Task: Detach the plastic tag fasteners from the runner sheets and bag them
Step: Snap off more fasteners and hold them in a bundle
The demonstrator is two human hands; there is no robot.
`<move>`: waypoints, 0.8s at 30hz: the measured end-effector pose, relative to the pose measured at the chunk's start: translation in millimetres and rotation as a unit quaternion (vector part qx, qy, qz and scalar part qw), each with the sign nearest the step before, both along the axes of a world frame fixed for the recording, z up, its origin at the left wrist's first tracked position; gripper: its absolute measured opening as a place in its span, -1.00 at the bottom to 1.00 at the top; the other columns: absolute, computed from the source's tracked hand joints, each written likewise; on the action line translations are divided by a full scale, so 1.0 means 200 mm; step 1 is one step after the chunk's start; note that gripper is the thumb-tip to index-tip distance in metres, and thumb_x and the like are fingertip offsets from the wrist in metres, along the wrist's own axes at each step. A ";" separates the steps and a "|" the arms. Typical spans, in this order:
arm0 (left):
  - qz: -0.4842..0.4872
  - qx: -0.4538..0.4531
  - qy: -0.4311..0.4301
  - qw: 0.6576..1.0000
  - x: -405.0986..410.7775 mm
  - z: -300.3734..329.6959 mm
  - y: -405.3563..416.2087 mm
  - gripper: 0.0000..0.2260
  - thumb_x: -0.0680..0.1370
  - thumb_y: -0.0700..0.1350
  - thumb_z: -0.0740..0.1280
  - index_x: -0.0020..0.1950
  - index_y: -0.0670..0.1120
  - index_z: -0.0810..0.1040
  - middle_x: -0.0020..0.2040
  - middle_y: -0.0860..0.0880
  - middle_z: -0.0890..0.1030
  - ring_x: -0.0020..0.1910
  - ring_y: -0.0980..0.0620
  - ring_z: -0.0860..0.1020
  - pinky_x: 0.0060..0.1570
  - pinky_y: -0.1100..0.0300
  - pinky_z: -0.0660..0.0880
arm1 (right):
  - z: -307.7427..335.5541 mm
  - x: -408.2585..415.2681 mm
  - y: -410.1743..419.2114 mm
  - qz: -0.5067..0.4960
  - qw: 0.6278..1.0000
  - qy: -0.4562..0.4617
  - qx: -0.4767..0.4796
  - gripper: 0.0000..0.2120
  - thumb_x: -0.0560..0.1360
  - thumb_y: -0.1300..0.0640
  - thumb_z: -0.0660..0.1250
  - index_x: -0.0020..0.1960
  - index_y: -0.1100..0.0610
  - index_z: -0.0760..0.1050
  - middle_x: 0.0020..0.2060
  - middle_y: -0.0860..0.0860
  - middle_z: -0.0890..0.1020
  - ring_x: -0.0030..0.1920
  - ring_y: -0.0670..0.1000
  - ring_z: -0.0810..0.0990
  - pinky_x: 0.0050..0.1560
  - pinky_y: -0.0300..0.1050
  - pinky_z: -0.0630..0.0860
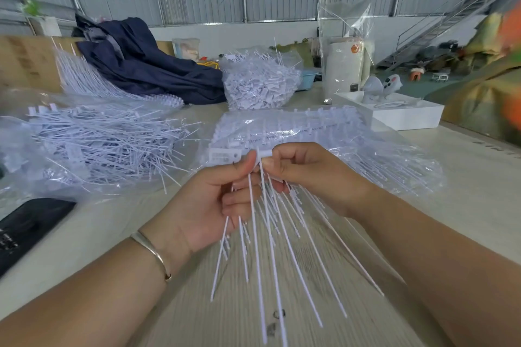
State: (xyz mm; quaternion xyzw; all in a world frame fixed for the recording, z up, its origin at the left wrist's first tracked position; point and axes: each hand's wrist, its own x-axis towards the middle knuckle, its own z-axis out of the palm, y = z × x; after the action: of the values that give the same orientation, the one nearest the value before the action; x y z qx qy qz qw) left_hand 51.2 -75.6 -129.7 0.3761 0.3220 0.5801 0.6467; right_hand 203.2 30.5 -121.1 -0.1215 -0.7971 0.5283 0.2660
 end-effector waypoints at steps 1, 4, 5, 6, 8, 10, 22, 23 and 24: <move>0.019 -0.002 0.004 1.000 0.00 0.00 0.00 -0.74 0.28 -0.05 0.61 -0.18 -0.12 0.64 -0.43 0.08 0.38 -0.54 0.18 0.15 -0.58 0.37 0.03 | 0.00 0.00 0.00 -0.008 1.000 0.000 0.005 -0.67 0.43 -0.16 0.40 -0.25 0.12 0.55 -0.39 0.06 0.52 -0.30 0.04 0.44 -0.11 -0.12 0.39; 0.074 -0.002 0.023 0.997 -0.01 0.00 0.01 -0.85 0.46 -0.03 0.39 -0.23 -0.09 0.57 -0.37 0.05 0.49 -0.50 0.20 0.20 -0.59 0.38 0.07 | -0.01 -0.01 0.01 -0.037 0.999 0.002 0.013 -0.59 0.37 -0.15 0.41 -0.18 0.23 0.58 -0.43 0.02 0.52 -0.35 -0.03 0.45 -0.19 -0.17 0.38; 0.094 -0.014 0.016 0.995 -0.03 0.00 0.02 -0.86 0.46 -0.04 0.36 -0.22 -0.09 0.50 -0.38 0.04 0.44 -0.51 0.19 0.24 -0.62 0.39 0.11 | -0.02 -0.01 0.01 -0.042 0.999 0.005 0.011 -0.62 0.39 -0.09 0.43 -0.16 0.26 0.57 -0.44 0.01 0.52 -0.38 -0.07 0.45 -0.23 -0.23 0.39; 0.108 -0.023 0.013 0.994 -0.03 0.00 0.02 -0.85 0.45 -0.04 0.36 -0.21 -0.07 0.44 -0.40 0.05 0.37 -0.53 0.19 0.24 -0.65 0.39 0.13 | -0.02 -0.01 0.02 -0.044 0.999 0.009 0.009 -0.70 0.41 0.00 0.46 -0.16 0.26 0.57 -0.44 0.00 0.52 -0.40 -0.09 0.46 -0.27 -0.28 0.40; 0.120 -0.029 0.013 0.992 -0.04 0.00 0.03 -0.84 0.44 -0.03 0.35 -0.23 -0.06 0.42 -0.44 0.06 0.27 -0.58 0.20 0.21 -0.67 0.39 0.12 | -0.02 0.00 0.03 -0.039 0.999 0.015 0.005 -0.86 0.44 0.14 0.47 -0.17 0.21 0.57 -0.42 0.02 0.53 -0.41 -0.11 0.47 -0.29 -0.33 0.41; 0.134 -0.023 0.004 0.991 -0.04 -0.01 0.03 -0.91 0.43 -0.07 0.33 -0.25 -0.04 0.48 -0.47 0.08 0.25 -0.60 0.21 0.20 -0.66 0.39 0.09 | -0.03 0.00 0.04 -0.037 0.999 0.018 0.005 -0.90 0.44 0.19 0.47 -0.17 0.19 0.58 -0.39 0.04 0.54 -0.40 -0.11 0.49 -0.29 -0.33 0.42; 0.219 -0.074 0.011 0.973 -0.07 -0.01 0.04 -0.77 0.46 -0.07 0.36 -0.25 -0.05 0.30 -0.45 0.04 0.28 -0.61 0.18 0.19 -0.66 0.38 0.09 | -0.05 -0.01 0.06 -0.113 0.989 0.018 0.094 -0.81 0.44 0.08 0.49 -0.15 0.21 0.60 -0.34 -0.01 0.58 -0.32 -0.08 0.45 -0.23 -0.19 0.37; 0.217 -0.084 0.030 0.972 -0.07 -0.02 0.04 -0.73 0.50 0.02 0.34 -0.26 -0.05 0.31 -0.45 0.04 0.29 -0.62 0.18 0.18 -0.67 0.37 0.09 | -0.05 -0.01 0.06 -0.119 0.987 0.016 0.110 -0.81 0.44 0.06 0.49 -0.16 0.19 0.60 -0.34 0.00 0.58 -0.34 -0.09 0.44 -0.25 -0.22 0.36; 0.220 -0.091 0.048 0.970 -0.06 -0.03 0.04 -0.69 0.53 0.12 0.30 -0.27 -0.05 0.34 -0.46 0.04 0.29 -0.62 0.17 0.16 -0.68 0.36 0.08 | -0.05 0.00 0.06 -0.125 0.984 0.011 0.128 -0.81 0.44 0.05 0.49 -0.17 0.17 0.60 -0.35 -0.02 0.57 -0.36 -0.12 0.43 -0.28 -0.27 0.35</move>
State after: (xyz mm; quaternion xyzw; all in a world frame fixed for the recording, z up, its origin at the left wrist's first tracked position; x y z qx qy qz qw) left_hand 38.3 -67.7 -135.1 0.2634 0.4791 0.6575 0.5184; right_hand 202.2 41.8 -130.9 -0.1795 -0.8337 0.3856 0.3521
